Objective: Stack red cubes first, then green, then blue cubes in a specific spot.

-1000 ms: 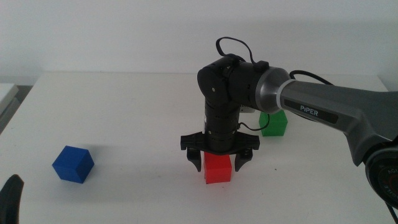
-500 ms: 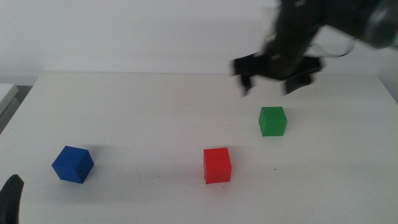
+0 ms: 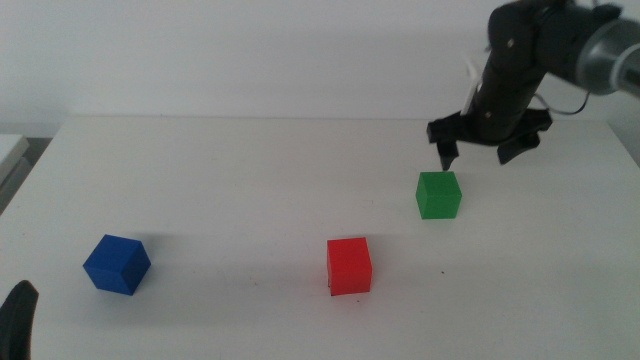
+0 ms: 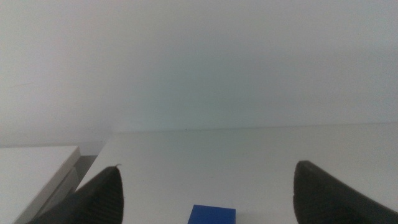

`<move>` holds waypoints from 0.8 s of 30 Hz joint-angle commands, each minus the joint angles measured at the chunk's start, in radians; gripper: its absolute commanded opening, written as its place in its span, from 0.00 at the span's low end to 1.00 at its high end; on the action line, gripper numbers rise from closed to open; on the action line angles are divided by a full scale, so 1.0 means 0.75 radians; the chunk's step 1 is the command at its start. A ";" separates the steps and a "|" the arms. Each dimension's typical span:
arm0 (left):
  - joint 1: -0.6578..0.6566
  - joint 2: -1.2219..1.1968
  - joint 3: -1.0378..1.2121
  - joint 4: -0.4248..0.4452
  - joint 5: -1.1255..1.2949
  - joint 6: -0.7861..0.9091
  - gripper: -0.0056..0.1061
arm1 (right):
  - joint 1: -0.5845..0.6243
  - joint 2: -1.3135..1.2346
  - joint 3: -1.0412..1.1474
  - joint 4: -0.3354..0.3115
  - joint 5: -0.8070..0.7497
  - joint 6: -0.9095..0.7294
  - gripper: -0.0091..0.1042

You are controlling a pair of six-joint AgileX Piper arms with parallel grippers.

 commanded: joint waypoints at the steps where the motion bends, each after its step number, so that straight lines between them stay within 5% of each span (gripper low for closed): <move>1: 0.003 -0.005 0.001 -0.003 -0.017 -0.005 0.89 | 0.008 0.023 0.001 -0.001 -0.025 -0.018 0.85; 12: 0.003 -0.005 0.001 -0.003 -0.017 -0.005 0.89 | 0.045 0.084 0.001 0.098 -0.128 -0.006 0.85; 21: 0.003 -0.005 0.001 -0.003 -0.017 -0.005 0.89 | 0.045 0.168 0.001 0.095 -0.185 -0.006 0.85; 24: 0.003 -0.005 0.001 -0.003 -0.017 -0.005 0.89 | 0.045 0.190 0.001 0.086 -0.191 -0.006 0.75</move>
